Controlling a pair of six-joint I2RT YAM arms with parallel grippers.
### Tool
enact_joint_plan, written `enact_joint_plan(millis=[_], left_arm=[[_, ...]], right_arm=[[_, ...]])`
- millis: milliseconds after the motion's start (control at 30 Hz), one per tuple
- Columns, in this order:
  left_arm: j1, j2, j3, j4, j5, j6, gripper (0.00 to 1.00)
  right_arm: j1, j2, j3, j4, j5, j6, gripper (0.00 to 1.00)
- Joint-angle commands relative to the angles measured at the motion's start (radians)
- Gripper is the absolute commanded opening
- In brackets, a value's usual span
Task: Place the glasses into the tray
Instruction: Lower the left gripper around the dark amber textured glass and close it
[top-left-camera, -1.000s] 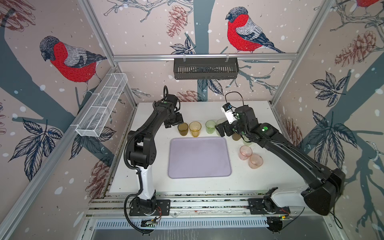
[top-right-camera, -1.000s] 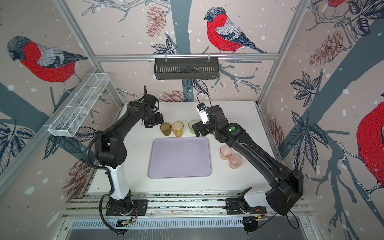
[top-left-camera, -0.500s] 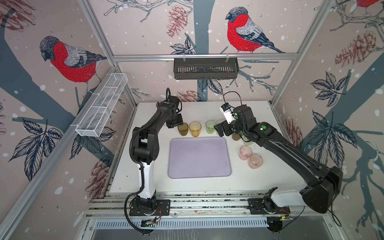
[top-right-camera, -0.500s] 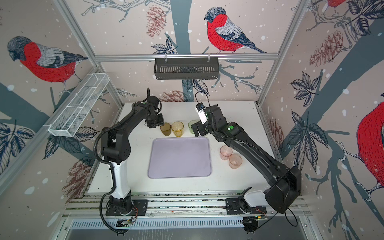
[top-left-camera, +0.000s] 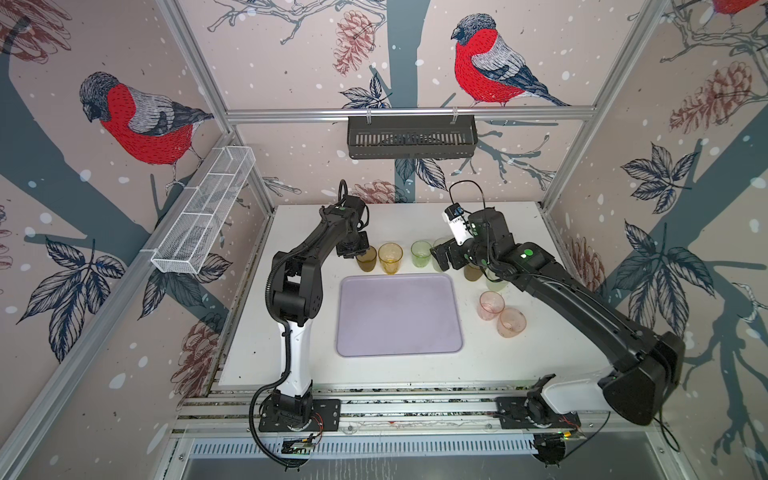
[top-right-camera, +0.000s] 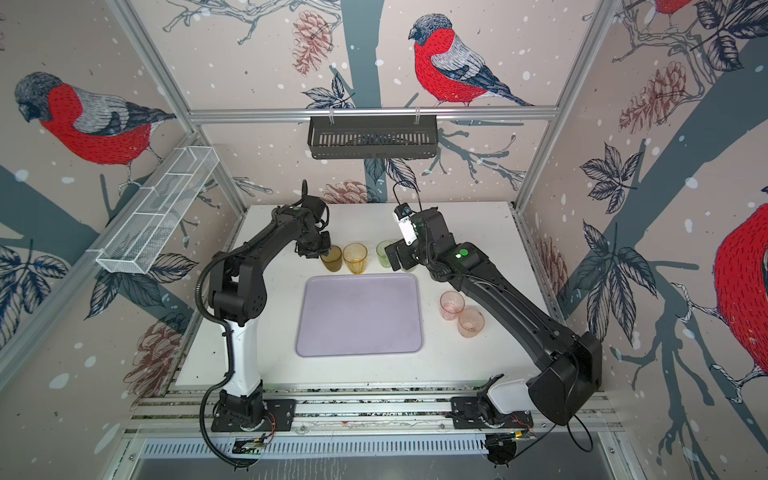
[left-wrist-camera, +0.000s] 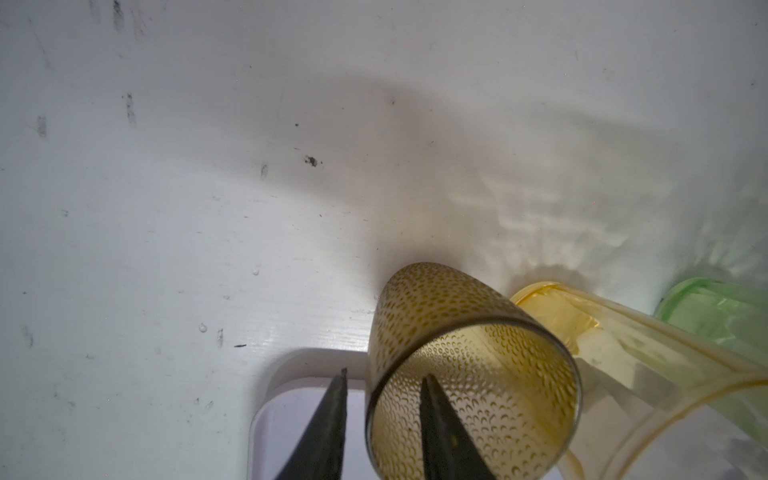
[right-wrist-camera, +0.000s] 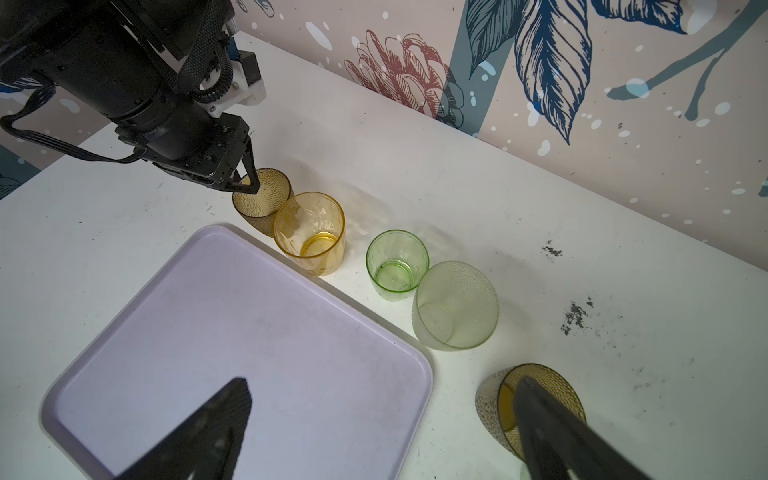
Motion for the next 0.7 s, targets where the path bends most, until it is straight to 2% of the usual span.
enact_joint_plan(millis=[0, 667], left_arm=[[-0.003, 0.01, 0.012, -0.004, -0.017, -0.003, 0.29], [-0.004, 0.013, 0.014, -0.017, -0.061, -0.013, 0.12]], right_arm=[[-0.004, -0.014, 0.0, 0.028, -0.014, -0.002, 0.99], [-0.057, -0.057, -0.017, 0.048, -0.008, -0.005, 1.0]])
